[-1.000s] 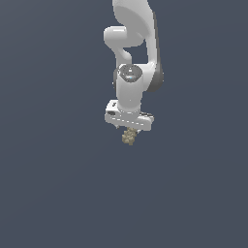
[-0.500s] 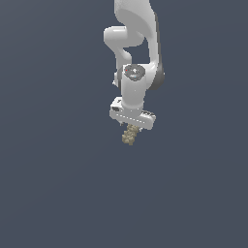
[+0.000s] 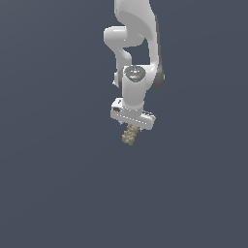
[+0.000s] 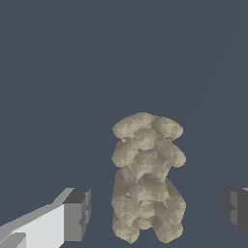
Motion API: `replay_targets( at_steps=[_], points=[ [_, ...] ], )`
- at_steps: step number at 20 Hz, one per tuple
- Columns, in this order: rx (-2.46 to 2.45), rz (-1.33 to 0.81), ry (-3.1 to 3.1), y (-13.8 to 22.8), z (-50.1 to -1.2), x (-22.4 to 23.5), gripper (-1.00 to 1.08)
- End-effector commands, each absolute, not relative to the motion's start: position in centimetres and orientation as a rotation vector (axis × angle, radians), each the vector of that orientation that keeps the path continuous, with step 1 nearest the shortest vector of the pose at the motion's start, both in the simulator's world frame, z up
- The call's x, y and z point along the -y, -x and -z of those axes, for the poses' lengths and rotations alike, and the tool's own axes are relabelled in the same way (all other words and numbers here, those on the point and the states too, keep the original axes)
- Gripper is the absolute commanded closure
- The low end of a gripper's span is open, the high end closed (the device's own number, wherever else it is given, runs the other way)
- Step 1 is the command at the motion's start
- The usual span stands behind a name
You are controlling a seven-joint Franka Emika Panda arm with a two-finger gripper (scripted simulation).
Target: Pick up the object and move it to a goal position.
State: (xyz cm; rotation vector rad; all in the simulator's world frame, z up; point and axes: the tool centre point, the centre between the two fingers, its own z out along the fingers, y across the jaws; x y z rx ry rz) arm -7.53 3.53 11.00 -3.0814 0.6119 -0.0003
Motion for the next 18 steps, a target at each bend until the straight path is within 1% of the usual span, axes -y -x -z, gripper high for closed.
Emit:
replay_targets(
  at_steps=[1,8,13,14,18],
  points=[
    [-0.613,-0.001,3.082,7.6,-10.3,-3.5,-0.92],
    [-0.618,0.000,3.081,7.7,-7.1,-3.5,-0.92],
    [-0.618,0.000,3.080,7.6,-6.4,-3.5,-0.92],
    [-0.618,0.000,3.080,7.6,-6.4,-3.5,1.08],
    [-0.618,0.000,3.080,7.6,-6.4,-3.5,1.08]
  ],
)
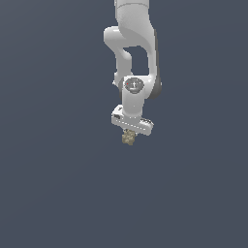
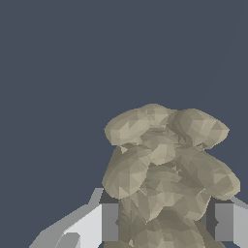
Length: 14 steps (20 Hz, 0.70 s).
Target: Pick up the object and move it to a goal position.
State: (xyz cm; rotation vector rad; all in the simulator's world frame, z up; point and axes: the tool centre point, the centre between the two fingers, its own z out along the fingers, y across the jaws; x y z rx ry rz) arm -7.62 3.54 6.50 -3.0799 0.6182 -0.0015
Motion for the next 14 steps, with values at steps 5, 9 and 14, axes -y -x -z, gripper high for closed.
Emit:
replay_targets(
  at_steps=[5,9,14],
  points=[
    [-0.618,0.000,3.080,7.6,-6.4,-3.5,1.08],
    [-0.618,0.002,3.080,7.6,-6.7,-3.6,1.08],
    [-0.618,0.002,3.080,7.5,-8.4,-3.9,1.08]
  ],
)
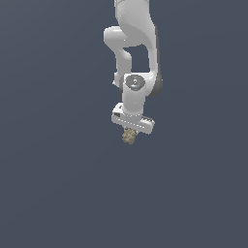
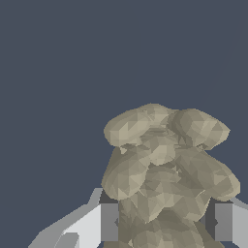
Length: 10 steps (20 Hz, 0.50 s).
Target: Pick up the object and move it to a goal position.
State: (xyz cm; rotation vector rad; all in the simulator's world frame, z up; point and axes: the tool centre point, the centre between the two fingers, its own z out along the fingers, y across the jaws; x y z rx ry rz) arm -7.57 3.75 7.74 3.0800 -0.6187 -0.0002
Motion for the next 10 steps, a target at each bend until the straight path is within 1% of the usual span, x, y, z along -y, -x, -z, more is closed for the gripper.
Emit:
replay_targets(
  at_steps=[1,6,10],
  points=[
    [0.618,-0.002,-3.080,7.5,-8.8,-4.0,1.08],
    [0.619,-0.002,-3.080,7.2,-12.1,-4.5,1.08],
    [0.619,-0.002,-3.079,7.0,-15.7,-5.2,1.08]
  ],
)
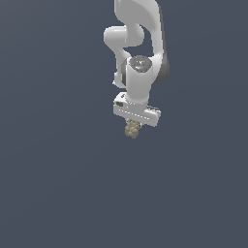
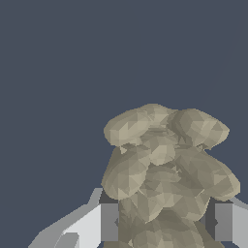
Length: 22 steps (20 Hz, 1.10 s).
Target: Pick up the object and move it to a goal position.
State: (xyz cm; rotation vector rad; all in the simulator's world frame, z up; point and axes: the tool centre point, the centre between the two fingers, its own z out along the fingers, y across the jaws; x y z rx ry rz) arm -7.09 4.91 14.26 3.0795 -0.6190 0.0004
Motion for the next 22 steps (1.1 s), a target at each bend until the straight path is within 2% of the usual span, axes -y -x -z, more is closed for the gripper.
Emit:
replay_targets(
  at_steps=[1,13,22],
  points=[
    [0.619,-0.002,-3.079,6.9,-16.7,-5.3,1.08],
    [0.619,-0.002,-3.079,5.8,-28.9,-7.5,1.08],
    [0.619,-0.001,-3.079,5.1,-34.4,-8.6,1.08]
  ],
)
